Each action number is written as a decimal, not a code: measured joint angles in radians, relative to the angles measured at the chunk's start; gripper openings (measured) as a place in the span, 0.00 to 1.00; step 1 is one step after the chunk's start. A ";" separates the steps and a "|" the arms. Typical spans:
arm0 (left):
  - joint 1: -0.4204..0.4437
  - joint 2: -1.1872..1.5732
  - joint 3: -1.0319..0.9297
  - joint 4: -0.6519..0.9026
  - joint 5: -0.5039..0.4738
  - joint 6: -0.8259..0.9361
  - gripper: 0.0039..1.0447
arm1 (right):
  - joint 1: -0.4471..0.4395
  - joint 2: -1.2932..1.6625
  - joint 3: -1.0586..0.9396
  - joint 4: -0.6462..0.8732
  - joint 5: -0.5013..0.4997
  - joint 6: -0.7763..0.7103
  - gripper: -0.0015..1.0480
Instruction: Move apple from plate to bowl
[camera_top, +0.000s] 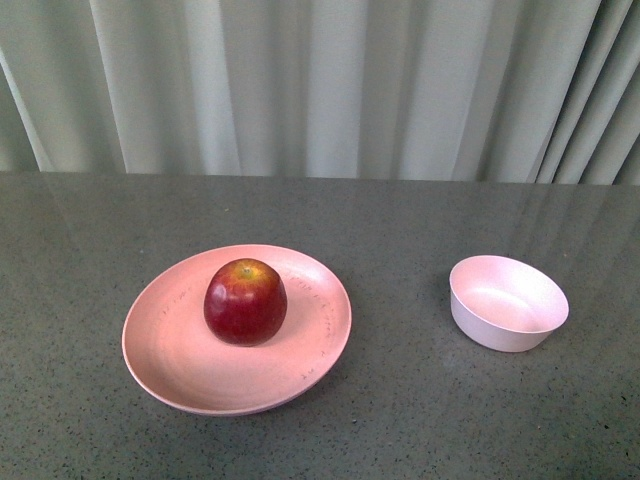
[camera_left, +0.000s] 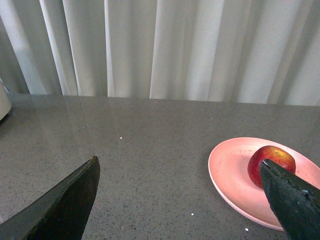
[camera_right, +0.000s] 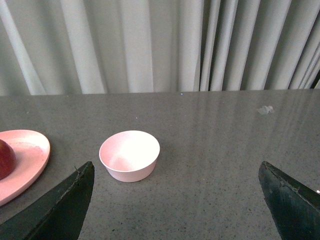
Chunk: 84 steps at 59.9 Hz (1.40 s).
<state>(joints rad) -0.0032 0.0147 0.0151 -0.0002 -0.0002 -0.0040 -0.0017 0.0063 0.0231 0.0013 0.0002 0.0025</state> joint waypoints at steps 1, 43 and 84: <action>0.000 0.000 0.000 0.000 0.000 0.000 0.92 | 0.000 0.000 0.000 0.000 0.000 0.000 0.91; 0.000 0.000 0.000 0.000 0.000 0.000 0.92 | 0.000 0.000 0.000 0.000 0.000 0.000 0.91; 0.000 0.000 0.000 0.000 0.000 0.000 0.92 | -0.174 1.002 0.356 0.301 -0.167 -0.046 0.91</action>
<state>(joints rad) -0.0032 0.0147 0.0151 -0.0002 0.0002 -0.0040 -0.1761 1.0080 0.3794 0.3023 -0.1665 -0.0437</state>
